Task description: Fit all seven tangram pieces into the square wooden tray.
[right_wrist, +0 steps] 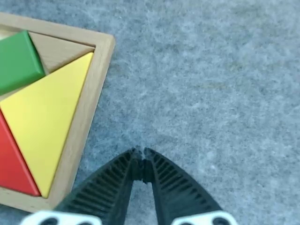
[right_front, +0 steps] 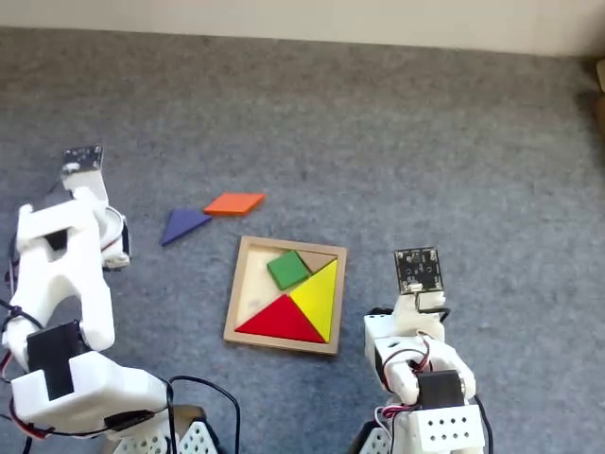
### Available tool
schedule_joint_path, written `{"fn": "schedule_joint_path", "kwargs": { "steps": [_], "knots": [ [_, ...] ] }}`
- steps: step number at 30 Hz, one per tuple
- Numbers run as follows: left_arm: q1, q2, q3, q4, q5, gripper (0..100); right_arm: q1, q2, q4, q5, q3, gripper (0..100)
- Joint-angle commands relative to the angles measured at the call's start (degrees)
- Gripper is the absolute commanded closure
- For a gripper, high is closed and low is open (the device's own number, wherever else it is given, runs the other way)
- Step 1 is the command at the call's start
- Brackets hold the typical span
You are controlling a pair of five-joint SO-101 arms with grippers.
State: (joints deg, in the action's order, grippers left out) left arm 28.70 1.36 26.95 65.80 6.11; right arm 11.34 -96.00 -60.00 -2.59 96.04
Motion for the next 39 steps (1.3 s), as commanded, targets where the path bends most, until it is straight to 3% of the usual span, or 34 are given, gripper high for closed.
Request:
{"fn": "schedule_joint_path", "kwargs": {
  "steps": [1, 5, 12, 17, 27, 39],
  "knots": [
    [1.2, -1.9, -9.6, 9.7, 1.1, 81, 0.4, -0.6, -0.3, 0.3, 8.5, 98.0],
    [4.2, -1.5, -16.5, 12.6, 2.1, 77, 0.4, -0.6, -0.3, 0.3, 8.5, 98.0],
    [5.1, -1.2, -19.4, 12.6, 20.0, 77, 0.4, -0.6, -0.3, 0.3, 8.5, 98.0],
    [5.0, 6.5, -23.0, 12.6, 26.5, 77, 0.4, -0.6, -0.3, 0.3, 8.5, 98.0],
    [3.9, 28.6, -42.2, 19.9, 16.0, 77, 0.4, -0.6, -0.3, 0.3, 8.5, 98.0],
    [1.2, 35.8, -45.0, 20.7, 6.9, 77, 0.4, -0.6, -0.3, 0.3, 8.5, 98.0]
  ]
}}
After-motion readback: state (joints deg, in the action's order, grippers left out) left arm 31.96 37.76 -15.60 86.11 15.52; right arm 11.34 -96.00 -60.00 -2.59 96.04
